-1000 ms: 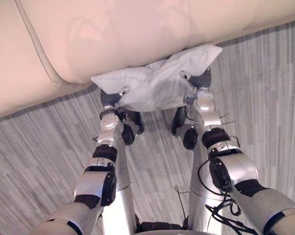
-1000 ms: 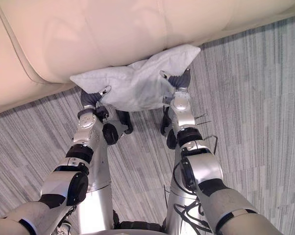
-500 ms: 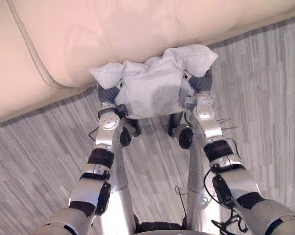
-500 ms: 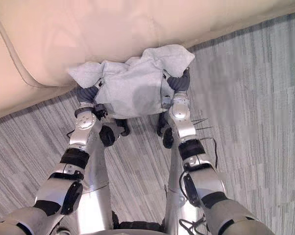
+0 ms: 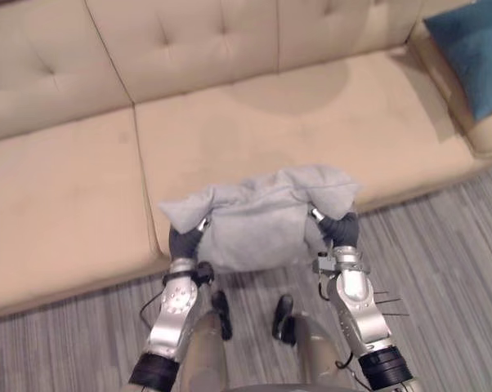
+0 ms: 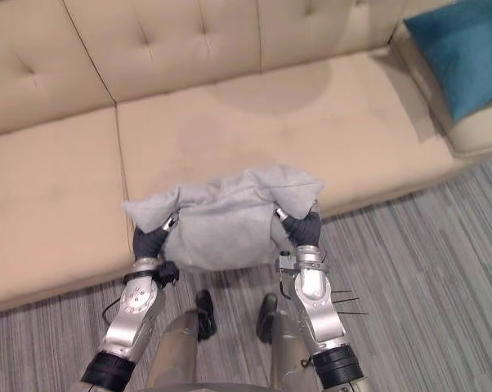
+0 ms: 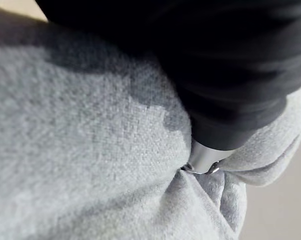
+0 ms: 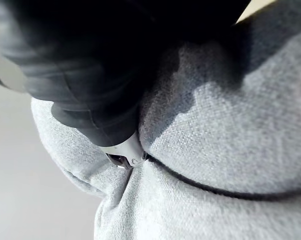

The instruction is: Pick up cushions and gather them together orderly.

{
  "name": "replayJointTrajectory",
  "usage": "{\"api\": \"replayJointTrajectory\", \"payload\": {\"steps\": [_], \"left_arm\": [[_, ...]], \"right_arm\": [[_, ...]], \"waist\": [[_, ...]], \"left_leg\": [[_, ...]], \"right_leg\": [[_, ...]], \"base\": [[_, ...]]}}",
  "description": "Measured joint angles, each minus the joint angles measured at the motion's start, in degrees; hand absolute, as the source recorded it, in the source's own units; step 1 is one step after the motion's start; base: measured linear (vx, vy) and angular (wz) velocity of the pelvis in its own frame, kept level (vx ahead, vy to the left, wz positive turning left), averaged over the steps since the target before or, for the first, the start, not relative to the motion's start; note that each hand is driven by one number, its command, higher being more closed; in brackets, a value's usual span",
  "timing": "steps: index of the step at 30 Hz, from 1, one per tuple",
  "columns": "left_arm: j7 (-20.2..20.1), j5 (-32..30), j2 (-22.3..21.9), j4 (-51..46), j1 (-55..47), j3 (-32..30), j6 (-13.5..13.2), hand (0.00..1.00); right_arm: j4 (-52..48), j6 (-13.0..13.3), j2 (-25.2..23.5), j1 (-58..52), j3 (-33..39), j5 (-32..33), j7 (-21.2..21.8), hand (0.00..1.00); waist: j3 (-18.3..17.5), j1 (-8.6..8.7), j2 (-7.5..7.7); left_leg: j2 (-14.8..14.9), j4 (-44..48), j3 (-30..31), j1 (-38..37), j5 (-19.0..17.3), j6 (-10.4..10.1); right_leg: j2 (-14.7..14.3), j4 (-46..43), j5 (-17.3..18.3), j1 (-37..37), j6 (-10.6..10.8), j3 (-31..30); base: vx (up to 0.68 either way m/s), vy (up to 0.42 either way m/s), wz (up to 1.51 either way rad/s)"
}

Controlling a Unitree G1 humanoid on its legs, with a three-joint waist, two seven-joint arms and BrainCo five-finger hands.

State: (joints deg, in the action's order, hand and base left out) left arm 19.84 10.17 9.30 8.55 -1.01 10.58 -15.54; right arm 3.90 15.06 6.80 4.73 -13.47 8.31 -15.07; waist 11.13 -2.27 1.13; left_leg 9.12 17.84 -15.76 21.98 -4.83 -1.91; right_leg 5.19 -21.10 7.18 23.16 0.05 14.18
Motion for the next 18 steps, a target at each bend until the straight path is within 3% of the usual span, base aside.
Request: {"api": "replayJointTrajectory", "payload": {"steps": [4, 10, 13, 14, 16, 17, 18], "left_arm": [[-1.7, -0.8, 1.2, 0.0, -4.2, 0.0, 0.0, 1.00], [-3.8, -0.8, 1.4, -0.1, -8.9, 0.4, 0.1, 1.00], [-4.9, -0.8, 1.7, -1.5, -11.2, 0.4, 0.2, 1.00], [-5.1, -0.8, 1.7, -1.5, -11.4, 0.4, 0.6, 1.00], [-5.6, -0.8, 1.9, -1.5, -11.5, 0.4, 0.9, 1.00], [-5.7, -0.8, 2.3, -1.6, -11.4, 0.3, 0.9, 1.00], [-5.7, -0.8, 2.4, -1.7, -11.3, 0.1, 0.9, 1.00]], "right_arm": [[4.5, -0.4, 1.7, 0.4, -1.3, -0.1, 2.6, 1.00], [6.2, -1.1, 3.1, -0.1, -2.6, 0.1, 4.2, 1.00], [7.6, -1.1, 3.1, -0.1, -3.3, 0.1, 4.4, 1.00], [8.7, -1.1, 3.4, -0.1, -3.3, 0.1, 5.1, 1.00], [8.9, -1.5, 3.6, -0.4, -3.3, 0.1, 5.3, 1.00], [9.0, -1.8, 3.6, -0.5, -3.5, 0.1, 5.4, 1.00], [9.0, -1.8, 3.6, -0.5, -3.6, 0.1, 5.4, 1.00]], "waist": [[-0.3, -0.03, 0.04], [-1.5, -0.08, 0.06], [-1.5, -0.17, 0.03], [-1.3, -0.11, 0.33], [-1.3, 0.66, 0.29], [-1.1, 1.51, -0.11], [-1.1, 1.58, -0.18]], "left_leg": [[-1.2, -7.3, 0.2, -7.8, 1.8, -0.4], [-2.1, -7.8, 1.0, -10.5, 1.7, -0.4], [-1.9, -4.7, 1.6, -11.5, -2.3, 0.3], [-2.1, -2.6, 2.0, -11.5, -4.9, 0.6], [-3.5, -1.7, 3.7, -12.2, -6.0, 1.7], [-3.7, -1.7, 4.8, -12.5, -6.2, 2.0], [-3.7, -1.7, 5.2, -12.5, -6.3, 2.0]], "right_leg": [[-0.6, 5.4, -1.9, -7.1, 0.1, 0.0], [-0.5, 5.9, -3.1, -9.7, 0.2, -1.0], [0.0, -1.1, -1.6, -8.8, 0.7, -2.6], [1.1, -7.0, -0.5, -7.0, 0.5, -4.3], [2.1, -15.7, -0.9, -3.6, -0.6, -7.2], [1.5, -16.2, 2.1, -1.5, -1.5, -9.5], [1.1, -14.5, 2.8, -1.2, -1.0, -10.1]], "base": [[0.16, 0.028, 0.05], [0.08, 0.051, 0.03], [0.00, 0.081, 0.02], [-0.05, 0.049, 0.07], [-0.06, 0.046, 0.28], [-0.03, 0.041, 0.40], [-0.01, 0.009, 0.41]]}}
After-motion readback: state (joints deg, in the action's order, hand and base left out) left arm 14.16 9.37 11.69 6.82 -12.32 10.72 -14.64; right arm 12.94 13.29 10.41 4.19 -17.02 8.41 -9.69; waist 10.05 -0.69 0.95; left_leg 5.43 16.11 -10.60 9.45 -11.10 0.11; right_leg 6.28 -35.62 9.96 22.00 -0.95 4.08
